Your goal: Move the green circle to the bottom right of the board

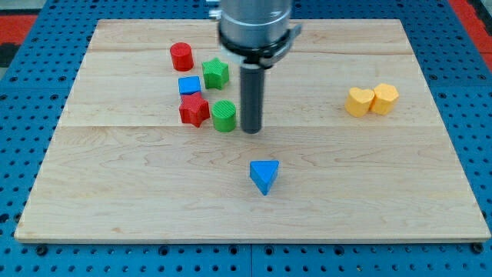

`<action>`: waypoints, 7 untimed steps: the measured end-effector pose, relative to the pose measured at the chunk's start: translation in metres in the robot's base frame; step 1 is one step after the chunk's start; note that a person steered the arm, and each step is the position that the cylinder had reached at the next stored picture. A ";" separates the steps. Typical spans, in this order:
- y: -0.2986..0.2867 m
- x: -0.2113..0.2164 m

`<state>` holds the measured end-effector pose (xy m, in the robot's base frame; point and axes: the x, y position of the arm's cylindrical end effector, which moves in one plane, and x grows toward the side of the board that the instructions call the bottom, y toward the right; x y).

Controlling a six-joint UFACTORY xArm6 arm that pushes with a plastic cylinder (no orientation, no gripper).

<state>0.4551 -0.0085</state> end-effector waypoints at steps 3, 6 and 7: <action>0.122 0.057; -0.055 0.034; -0.062 0.034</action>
<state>0.4890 -0.0704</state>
